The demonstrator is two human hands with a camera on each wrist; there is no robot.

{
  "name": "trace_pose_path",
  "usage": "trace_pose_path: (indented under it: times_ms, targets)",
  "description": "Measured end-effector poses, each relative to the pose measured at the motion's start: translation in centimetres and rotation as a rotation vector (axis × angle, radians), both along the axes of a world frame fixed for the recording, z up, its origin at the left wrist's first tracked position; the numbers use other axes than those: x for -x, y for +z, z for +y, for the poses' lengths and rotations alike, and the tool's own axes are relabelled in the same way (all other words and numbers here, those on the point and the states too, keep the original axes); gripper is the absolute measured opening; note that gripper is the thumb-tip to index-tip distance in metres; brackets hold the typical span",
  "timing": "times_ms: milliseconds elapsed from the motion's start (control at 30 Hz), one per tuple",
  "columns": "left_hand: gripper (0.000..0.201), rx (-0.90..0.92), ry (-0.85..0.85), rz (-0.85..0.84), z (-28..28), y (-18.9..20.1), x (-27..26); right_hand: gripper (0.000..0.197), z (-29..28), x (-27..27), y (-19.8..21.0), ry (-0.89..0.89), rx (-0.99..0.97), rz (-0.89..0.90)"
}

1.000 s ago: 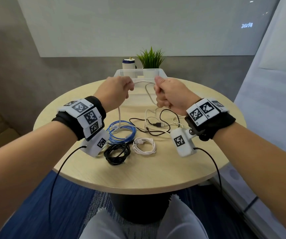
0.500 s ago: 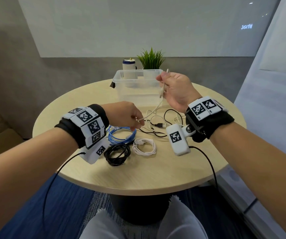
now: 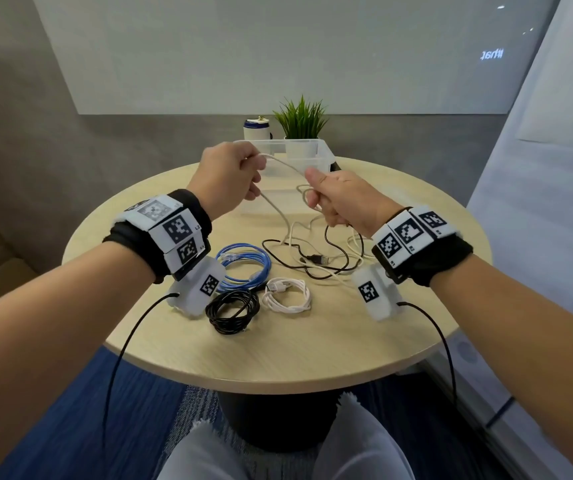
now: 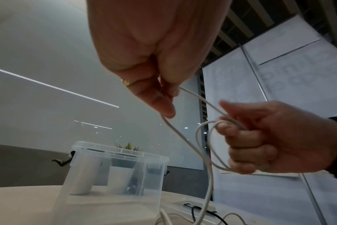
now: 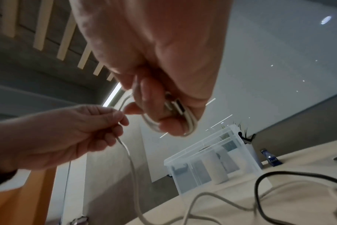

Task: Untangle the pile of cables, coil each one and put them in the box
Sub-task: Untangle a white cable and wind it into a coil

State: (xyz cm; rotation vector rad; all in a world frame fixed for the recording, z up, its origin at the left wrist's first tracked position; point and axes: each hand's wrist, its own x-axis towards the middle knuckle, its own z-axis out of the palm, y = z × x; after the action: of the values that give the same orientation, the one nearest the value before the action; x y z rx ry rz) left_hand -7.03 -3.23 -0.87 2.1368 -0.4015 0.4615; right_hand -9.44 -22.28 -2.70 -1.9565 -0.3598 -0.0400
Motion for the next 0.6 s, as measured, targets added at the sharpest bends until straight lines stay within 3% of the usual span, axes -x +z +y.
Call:
trace_pose_path:
  times_ms: [100,167,433,533,600]
  targets:
    - [0.018,0.1,-0.02,0.141,0.1,-0.3,-0.2,0.044,-0.2,0.4,0.7,0.072,-0.206,0.018]
    - [0.019,0.061,-0.049,0.246,-0.4,-0.9,0.3,0.044,-0.2,0.4,1.3,0.087,-0.369,0.026]
    - [0.021,-0.426,-0.258,0.487,-2.6,-3.2,2.2,0.037,0.1,0.2,2.2,0.093,-0.884,0.136]
    - [0.023,-0.545,-0.336,0.577,-2.6,-3.8,2.6,0.032,-0.4,-0.9,2.1,0.022,-0.93,0.113]
    - [0.019,-0.607,-0.378,0.63,-2.4,-3.9,2.7,0.029,-0.6,-1.6,1.7,-0.062,-0.847,0.067]
